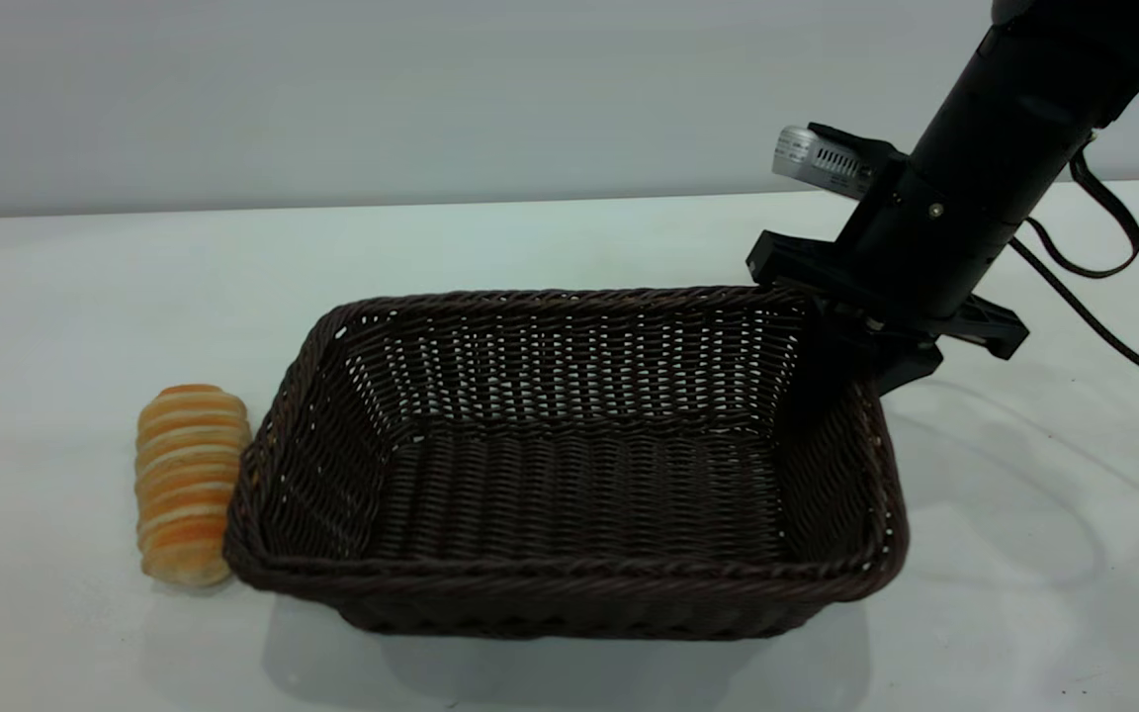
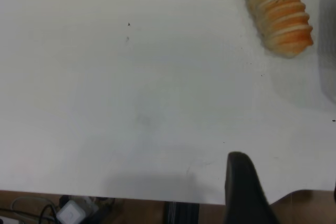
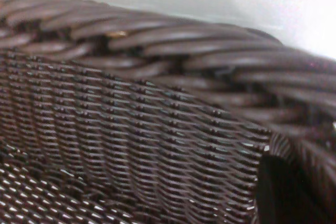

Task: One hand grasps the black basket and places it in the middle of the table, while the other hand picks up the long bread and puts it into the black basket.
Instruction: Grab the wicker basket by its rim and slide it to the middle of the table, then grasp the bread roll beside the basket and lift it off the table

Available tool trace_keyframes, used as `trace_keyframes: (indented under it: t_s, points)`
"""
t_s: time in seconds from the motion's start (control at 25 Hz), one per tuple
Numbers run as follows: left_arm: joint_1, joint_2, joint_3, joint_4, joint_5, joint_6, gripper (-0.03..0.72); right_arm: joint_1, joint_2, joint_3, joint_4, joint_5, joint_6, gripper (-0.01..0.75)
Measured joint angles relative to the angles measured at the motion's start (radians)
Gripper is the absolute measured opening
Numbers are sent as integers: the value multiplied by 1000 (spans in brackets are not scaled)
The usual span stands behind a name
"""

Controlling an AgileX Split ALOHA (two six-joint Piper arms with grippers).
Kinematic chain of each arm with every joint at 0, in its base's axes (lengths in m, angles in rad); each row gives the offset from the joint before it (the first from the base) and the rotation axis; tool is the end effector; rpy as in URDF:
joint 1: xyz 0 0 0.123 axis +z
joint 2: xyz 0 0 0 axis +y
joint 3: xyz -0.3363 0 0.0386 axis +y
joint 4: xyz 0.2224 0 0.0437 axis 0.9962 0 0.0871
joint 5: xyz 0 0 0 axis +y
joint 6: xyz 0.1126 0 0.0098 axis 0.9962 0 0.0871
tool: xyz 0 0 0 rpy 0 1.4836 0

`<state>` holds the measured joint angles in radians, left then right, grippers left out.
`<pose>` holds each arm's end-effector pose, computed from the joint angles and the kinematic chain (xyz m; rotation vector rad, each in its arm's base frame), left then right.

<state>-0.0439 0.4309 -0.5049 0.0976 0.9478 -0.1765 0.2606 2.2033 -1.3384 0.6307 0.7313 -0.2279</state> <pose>0.0092 0.0086 0.2789 -0.1274 2.3486 0.0133 0.3988 0.1524 0.1281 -0.0375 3.0176 0.6634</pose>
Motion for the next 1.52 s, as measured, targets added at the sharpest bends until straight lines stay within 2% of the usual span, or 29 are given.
trace_keyframes:
  t_s: [0.2, 0.4, 0.52, 0.64, 0.84, 1.08, 1.24, 1.52]
  points:
    - [0, 0, 0, 0, 5, 0, 447, 0, 8, -1, 14, -12, -7, 138]
    - [0, 0, 0, 0, 11, 0, 447, -23, 7, -2, 24, 16, -10, 310]
    - [0, 0, 0, 0, 18, 0, 447, -66, 4, -2, 27, 83, -10, 399]
    - [0, 0, 0, 0, 18, 0, 447, -119, -12, -2, 33, 172, -11, 450]
    - [0, 0, 0, 0, 18, 0, 447, -182, -72, -3, 37, 310, -80, 462]
    - [0, 0, 0, -2, 18, 0, 447, -194, -174, -3, 12, 407, -157, 462]
    - [0, 36, 0, -21, 22, 11, 447, -194, -270, -3, -131, 415, -142, 462]
    - [0, 208, -2, -42, 2, 29, 447, -177, -509, 33, -415, 430, 21, 458]
